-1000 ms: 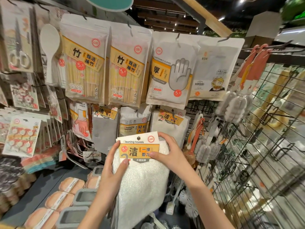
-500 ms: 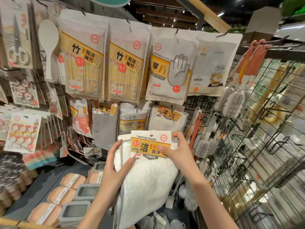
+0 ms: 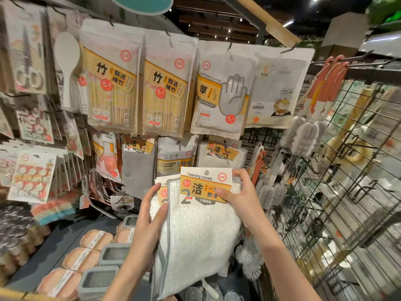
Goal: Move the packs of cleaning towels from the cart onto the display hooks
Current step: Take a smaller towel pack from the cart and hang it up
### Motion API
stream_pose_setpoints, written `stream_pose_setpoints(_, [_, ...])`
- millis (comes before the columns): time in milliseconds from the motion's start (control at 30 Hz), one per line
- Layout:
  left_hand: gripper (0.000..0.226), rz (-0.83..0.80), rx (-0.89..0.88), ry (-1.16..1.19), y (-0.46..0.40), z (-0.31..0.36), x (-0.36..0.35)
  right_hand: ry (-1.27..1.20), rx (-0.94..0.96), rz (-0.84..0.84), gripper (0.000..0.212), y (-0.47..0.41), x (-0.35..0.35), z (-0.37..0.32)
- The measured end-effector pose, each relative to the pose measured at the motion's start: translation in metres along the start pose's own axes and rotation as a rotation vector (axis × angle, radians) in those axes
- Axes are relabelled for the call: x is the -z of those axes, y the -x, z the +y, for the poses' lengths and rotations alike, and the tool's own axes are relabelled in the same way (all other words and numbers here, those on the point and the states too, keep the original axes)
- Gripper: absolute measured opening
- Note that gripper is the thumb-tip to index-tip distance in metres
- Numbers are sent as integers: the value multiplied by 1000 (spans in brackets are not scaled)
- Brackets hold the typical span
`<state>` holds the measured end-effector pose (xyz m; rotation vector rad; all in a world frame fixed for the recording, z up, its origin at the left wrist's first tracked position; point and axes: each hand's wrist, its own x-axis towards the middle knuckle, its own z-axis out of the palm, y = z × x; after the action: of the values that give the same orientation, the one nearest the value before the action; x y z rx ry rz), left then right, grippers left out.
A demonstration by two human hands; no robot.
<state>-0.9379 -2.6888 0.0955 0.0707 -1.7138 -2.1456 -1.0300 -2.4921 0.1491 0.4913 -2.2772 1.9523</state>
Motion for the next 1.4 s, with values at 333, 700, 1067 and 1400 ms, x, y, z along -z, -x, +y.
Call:
stream_pose_setpoints(333, [43, 16, -77, -97, -22, -2, 4, -39, 97, 110, 65, -23, -3, 7])
stream_pose_setpoints(700, [41, 29, -73, -94, -50, -7, 3, 61, 101, 222, 34, -65, 13, 22])
stream_pose_setpoints(1067, [42, 76, -58, -123, -58, -9, 4, 62, 82, 294, 29, -94, 20, 40])
stream_pose_setpoints(1400, [40, 105, -33, -141, -59, -11, 9, 99, 27, 289, 31, -115, 22, 51])
